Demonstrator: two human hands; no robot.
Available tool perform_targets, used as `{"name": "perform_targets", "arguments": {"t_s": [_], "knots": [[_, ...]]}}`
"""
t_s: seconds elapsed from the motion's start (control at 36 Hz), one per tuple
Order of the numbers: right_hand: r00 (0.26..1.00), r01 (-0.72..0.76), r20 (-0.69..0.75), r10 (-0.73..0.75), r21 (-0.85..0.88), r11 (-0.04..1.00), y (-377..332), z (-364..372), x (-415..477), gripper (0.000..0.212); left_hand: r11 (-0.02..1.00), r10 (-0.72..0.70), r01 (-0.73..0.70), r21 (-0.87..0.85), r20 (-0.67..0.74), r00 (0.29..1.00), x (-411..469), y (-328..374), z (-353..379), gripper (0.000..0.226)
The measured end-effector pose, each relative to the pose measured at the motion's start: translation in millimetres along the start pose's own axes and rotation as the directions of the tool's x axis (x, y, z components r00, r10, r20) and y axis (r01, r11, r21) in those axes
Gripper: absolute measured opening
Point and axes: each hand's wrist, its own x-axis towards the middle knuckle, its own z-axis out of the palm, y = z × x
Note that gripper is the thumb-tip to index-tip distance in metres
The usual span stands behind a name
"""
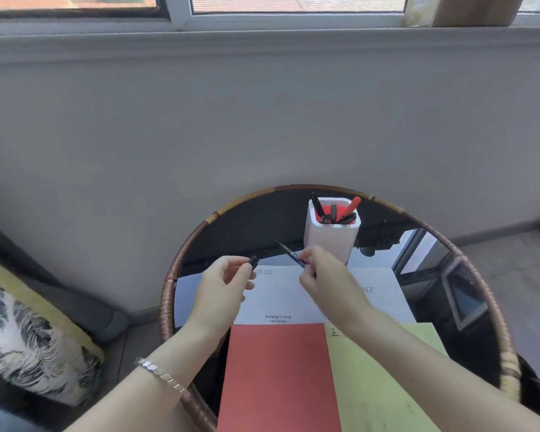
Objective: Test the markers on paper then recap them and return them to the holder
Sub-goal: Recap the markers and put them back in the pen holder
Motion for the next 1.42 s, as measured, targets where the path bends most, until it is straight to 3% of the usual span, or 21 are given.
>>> {"name": "perform_targets", "arguments": {"t_s": [0.11, 0.33, 0.81, 0.92, 1.03, 1.28, 1.42], "knots": [[0.991, 0.130, 0.025, -0.133, 0.090, 0.987, 4.6, -44.0, -18.1, 0.019, 0.998, -0.013, 0.016, -0.066, 0.036, 0.999, -7.0, 4.7, 4.3, 0.018], [0.988, 0.140, 0.015, -0.151, 0.290, 0.947, 11.7, -93.3, -49.7, 0.015, 0.996, 0.002, 0.012, -0.092, 0.147, 0.989, -21.9, 15.2, 22.3, 0.018], [0.988, 0.121, 0.059, -0.141, 0.258, 0.958, 20.8, -101.4, -60.6, 0.014, 0.996, 0.068, -0.049, -0.073, 0.277, 0.958, -34.2, 27.8, 29.2, 0.020], [0.981, 0.155, 0.074, -0.180, 0.259, 0.953, 18.4, -102.6, -64.0, 0.020, 0.995, 0.092, -0.103, 0.009, 0.387, 0.917, -37.4, 32.2, 31.3, 0.019], [0.974, 0.217, 0.013, -0.227, 0.250, 0.944, 16.8, -104.5, -66.7, 0.016, 0.993, 0.117, -0.113, -0.033, 0.381, 0.917, -38.7, 38.6, 30.1, 0.020], [0.967, 0.255, -0.105, -0.232, 0.423, 0.869, 11.3, -93.9, -74.9, 0.020, 0.904, 0.386, -0.427, 0.023, 0.386, 0.838, -46.7, 49.1, 35.8, 0.021], [0.991, 0.122, -0.038, -0.132, 0.680, 0.723, 11.1, -92.3, -73.9, 0.008, 0.679, 0.671, -0.728, 0.093, 0.322, 0.668, -41.7, 48.5, 39.5, 0.008]]}}
